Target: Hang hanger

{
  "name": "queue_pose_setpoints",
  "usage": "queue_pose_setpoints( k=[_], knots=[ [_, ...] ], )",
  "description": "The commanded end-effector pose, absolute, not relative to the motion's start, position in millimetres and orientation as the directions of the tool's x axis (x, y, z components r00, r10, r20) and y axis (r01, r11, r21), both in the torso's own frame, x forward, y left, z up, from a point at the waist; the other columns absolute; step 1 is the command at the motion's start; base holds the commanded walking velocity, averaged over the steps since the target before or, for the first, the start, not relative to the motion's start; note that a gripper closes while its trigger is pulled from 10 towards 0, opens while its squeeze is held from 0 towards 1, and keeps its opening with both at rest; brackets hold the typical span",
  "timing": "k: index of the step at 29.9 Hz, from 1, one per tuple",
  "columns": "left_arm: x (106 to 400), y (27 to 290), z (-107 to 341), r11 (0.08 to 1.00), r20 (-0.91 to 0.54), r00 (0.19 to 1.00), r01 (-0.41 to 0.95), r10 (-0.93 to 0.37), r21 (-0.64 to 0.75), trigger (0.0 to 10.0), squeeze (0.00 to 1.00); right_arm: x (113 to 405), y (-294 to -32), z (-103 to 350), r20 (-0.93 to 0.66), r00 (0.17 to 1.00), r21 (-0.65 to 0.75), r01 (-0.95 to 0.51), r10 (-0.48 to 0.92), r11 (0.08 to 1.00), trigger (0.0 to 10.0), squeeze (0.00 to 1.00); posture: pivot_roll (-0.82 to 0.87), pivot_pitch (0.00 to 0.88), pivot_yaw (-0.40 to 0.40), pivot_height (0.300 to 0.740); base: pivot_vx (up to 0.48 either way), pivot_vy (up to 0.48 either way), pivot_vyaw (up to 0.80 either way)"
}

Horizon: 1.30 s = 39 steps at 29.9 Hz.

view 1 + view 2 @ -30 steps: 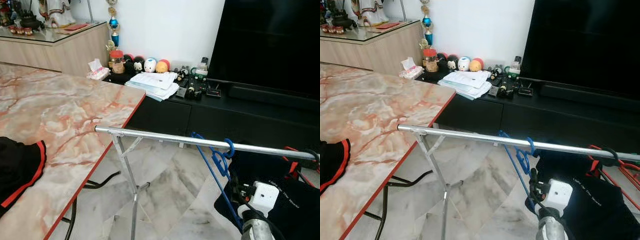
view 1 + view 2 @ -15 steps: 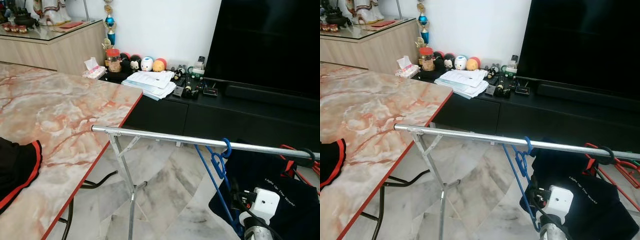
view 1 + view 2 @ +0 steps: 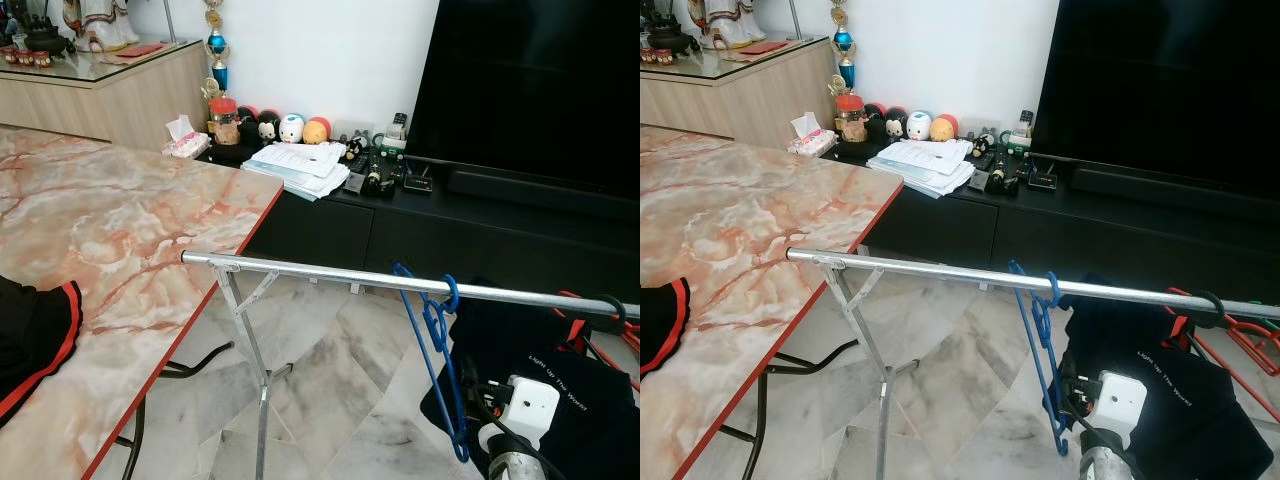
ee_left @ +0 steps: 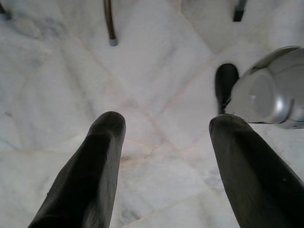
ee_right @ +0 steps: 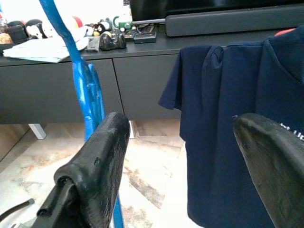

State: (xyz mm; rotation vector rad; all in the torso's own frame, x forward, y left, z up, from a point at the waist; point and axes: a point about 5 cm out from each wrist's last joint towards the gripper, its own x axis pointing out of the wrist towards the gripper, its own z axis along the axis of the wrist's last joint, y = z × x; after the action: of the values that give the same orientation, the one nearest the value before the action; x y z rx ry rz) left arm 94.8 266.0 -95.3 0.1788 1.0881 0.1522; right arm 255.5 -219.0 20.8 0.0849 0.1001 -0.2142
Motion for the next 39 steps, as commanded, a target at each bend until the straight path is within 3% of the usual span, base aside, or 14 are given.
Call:
queue_pose_setpoints(
  k=[1, 19, 30, 39],
  knots=[
    [92, 260, -99, 0.977, -0.879, 0.431, -0.031, 0.204, 0.212, 10.0, 0.0, 253, -221, 17, -0.134, 0.966, 0.075, 0.231, -0.22, 0.97, 10.0, 0.0, 0.17, 0.0, -0.033, 0.74, -0.244, 0.0, 0.0],
    [99, 241, -103, 0.981, -0.88, 0.436, -0.037, 0.189, 0.193, 10.0, 0.0, 258, -224, 21, -0.127, 0.965, 0.064, 0.24, -0.231, 0.969, 10.0, 0.0, 0.17, 0.0, -0.036, 0.74, -0.286, 0.0, 0.0],
    [92, 259, -99, 0.977, -0.873, 0.441, -0.047, 0.206, 0.206, 10.0, 0.0, 259, -225, 19, -0.143, 0.957, 0.059, 0.264, -0.254, 0.963, 10.0, 0.0, 0.17, 0.0, -0.035, 0.74, -0.313, 0.0, 0.0],
    [90, 258, -99, 0.976, -0.875, 0.434, -0.066, 0.215, 0.207, 10.0, 0.0, 247, -228, -4, -0.265, 0.918, 0.061, 0.322, -0.296, 0.945, 10.0, 0.0, 0.18, 0.0, -0.037, 0.74, -0.315, 0.0, 0.0]
  ],
)
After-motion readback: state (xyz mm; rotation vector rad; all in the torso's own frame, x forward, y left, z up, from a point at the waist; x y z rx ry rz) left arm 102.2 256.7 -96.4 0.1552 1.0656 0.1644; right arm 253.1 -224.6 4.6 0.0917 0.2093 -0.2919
